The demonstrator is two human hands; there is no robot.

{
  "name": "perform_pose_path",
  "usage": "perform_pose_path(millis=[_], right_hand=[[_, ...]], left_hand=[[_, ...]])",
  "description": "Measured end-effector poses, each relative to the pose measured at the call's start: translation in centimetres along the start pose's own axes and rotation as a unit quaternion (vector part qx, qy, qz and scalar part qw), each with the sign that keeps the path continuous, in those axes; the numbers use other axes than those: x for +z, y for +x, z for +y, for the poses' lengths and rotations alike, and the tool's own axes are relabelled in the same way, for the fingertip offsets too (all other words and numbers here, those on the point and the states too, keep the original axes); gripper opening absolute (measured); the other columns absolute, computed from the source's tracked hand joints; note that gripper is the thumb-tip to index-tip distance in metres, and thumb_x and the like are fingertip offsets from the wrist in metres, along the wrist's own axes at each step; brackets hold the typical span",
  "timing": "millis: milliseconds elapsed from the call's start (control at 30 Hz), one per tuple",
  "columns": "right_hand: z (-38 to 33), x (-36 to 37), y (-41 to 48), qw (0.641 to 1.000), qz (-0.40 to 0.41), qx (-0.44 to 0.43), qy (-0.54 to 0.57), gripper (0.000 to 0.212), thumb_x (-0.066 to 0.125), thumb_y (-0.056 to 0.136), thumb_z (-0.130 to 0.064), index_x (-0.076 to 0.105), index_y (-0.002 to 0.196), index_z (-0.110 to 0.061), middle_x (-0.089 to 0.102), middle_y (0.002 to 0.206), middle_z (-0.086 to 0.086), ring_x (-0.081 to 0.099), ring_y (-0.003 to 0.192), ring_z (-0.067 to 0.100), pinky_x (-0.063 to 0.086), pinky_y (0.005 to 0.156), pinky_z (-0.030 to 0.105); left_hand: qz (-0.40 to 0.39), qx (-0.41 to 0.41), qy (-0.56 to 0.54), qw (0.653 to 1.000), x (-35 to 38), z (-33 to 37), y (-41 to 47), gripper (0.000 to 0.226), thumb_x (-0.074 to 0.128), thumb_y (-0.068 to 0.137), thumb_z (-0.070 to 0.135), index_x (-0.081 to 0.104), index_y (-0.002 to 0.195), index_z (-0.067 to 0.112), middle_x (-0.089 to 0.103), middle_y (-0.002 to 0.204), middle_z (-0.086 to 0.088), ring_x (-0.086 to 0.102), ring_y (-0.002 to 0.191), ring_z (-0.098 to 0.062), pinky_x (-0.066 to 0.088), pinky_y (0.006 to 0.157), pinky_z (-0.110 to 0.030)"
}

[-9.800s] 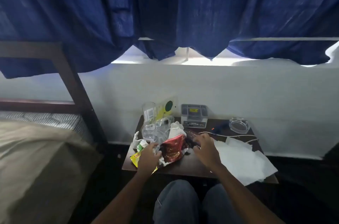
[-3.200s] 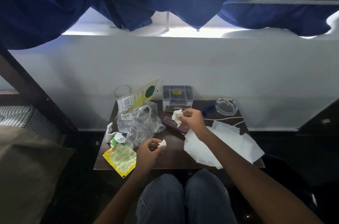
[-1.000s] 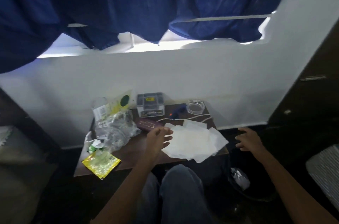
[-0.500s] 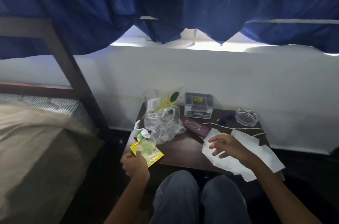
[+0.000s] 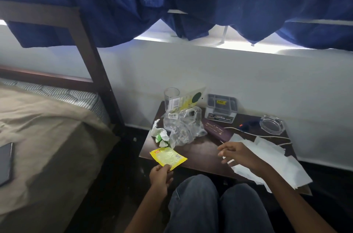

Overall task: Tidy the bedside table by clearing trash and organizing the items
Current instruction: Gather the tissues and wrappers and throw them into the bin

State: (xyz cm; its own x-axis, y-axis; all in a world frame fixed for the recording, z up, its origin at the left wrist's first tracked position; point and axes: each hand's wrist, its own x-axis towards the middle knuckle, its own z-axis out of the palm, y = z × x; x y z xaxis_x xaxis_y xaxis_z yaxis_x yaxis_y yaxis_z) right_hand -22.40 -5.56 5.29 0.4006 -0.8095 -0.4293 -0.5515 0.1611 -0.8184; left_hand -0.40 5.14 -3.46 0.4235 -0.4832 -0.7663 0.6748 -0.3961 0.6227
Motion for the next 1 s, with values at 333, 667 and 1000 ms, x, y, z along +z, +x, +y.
perform_pose_path(millis=[333, 667, 1000], right_hand=[[0.8, 1.2, -0.8, 0.998, -0.008, 0.008, 0.059, 0.015, 0.055, 0.089, -0.007, 0.064, 0.101, -0.008, 0.069, 0.095, 0.011, 0.066, 0.070, 0.019, 0.049, 0.060, 0.023], [3.1, -2.8, -3.4, 0.969, 0.052, 0.019, 0.239, 0.018, 0.061, 0.085, -0.002, 0.062, 0.103, -0.001, 0.067, 0.082, 0.016, 0.064, 0.063, 0.023, 0.055, 0.065, 0.033], [11.2, -11.1, -9.4, 0.923, 0.142, 0.035, 0.357, 0.013, 0.061, 0.086, -0.012, 0.063, 0.096, -0.004, 0.066, 0.078, 0.010, 0.064, 0.063, 0.021, 0.052, 0.056, 0.026]], left_hand=[[-0.116, 0.003, 0.017, 0.993, 1.7, -1.1, -5.2, 0.008, 0.055, 0.087, 0.001, 0.052, 0.083, 0.007, 0.049, 0.062, -0.007, 0.045, 0.053, -0.015, 0.036, 0.050, -0.025], [-0.238, 0.097, 0.249, 0.934, 8.0, -1.4, -8.1, 0.009, 0.059, 0.085, -0.001, 0.057, 0.090, 0.006, 0.060, 0.072, -0.005, 0.049, 0.038, -0.001, 0.036, 0.043, -0.018], [-0.340, 0.065, 0.363, 0.865, 17.8, -5.2, -11.3, 0.014, 0.063, 0.084, 0.000, 0.058, 0.095, 0.007, 0.063, 0.066, -0.005, 0.054, 0.045, -0.007, 0.049, 0.065, -0.027]])
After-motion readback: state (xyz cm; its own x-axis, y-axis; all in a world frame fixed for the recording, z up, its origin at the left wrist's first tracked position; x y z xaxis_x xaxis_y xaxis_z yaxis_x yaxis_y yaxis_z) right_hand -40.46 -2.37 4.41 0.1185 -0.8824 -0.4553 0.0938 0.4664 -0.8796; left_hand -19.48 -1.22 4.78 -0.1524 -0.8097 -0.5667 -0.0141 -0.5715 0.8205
